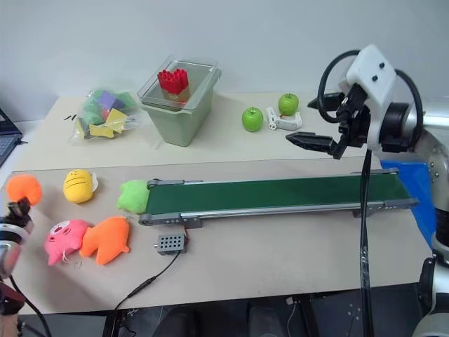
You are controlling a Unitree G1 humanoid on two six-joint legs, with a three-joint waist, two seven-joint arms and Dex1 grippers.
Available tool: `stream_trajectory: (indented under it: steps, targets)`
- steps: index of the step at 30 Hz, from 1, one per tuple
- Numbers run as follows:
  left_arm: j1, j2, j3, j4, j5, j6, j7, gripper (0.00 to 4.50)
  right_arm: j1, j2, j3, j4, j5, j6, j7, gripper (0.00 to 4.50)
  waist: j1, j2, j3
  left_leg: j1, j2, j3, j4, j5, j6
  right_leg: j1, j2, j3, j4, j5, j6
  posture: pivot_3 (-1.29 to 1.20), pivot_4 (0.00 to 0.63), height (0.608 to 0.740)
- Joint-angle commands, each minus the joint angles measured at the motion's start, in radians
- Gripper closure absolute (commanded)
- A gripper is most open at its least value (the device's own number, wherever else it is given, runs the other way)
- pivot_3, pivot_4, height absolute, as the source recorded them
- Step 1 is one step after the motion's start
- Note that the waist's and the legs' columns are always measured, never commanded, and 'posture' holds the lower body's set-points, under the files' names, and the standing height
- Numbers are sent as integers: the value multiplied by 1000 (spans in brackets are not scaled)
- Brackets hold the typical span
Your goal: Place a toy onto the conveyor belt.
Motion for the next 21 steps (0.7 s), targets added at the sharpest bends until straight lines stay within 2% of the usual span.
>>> stream_trajectory:
  steps: [1,5,9,15,18,21]
  targets:
    - [-18,63,-17,-80,-11,111,-81,4429,8,12,-44,-18,24,-35,-5,0,-1,0,0,0,0,0,0,0,0,0,0,0,0,0,0,0,150,740]
    - [8,90,-69,-170,5,230,-149,4429,15,36,-33,-4,28,-46,3,0,-4,0,0,0,0,0,0,0,0,0,0,0,0,0,0,0,150,740]
    - [81,92,-219,-420,27,375,-287,4429,-3,54,-46,26,84,-26,45,0,-6,0,0,0,0,0,0,0,0,0,1,0,0,0,0,0,150,740]
    - [133,108,-342,-722,-13,532,-409,4429,-6,46,-36,55,127,-26,96,0,0,0,0,0,1,0,0,0,0,0,1,1,0,0,0,0,150,740]
    - [154,111,-478,-905,62,440,-487,4429,4,57,-26,54,122,-34,84,0,0,0,0,0,1,0,0,0,0,0,0,1,-1,0,0,0,150,740]
    - [128,87,-713,-1049,267,194,-505,4429,17,76,-16,46,113,-45,65,0,6,0,0,0,1,0,0,0,0,0,0,1,0,0,0,0,150,740]
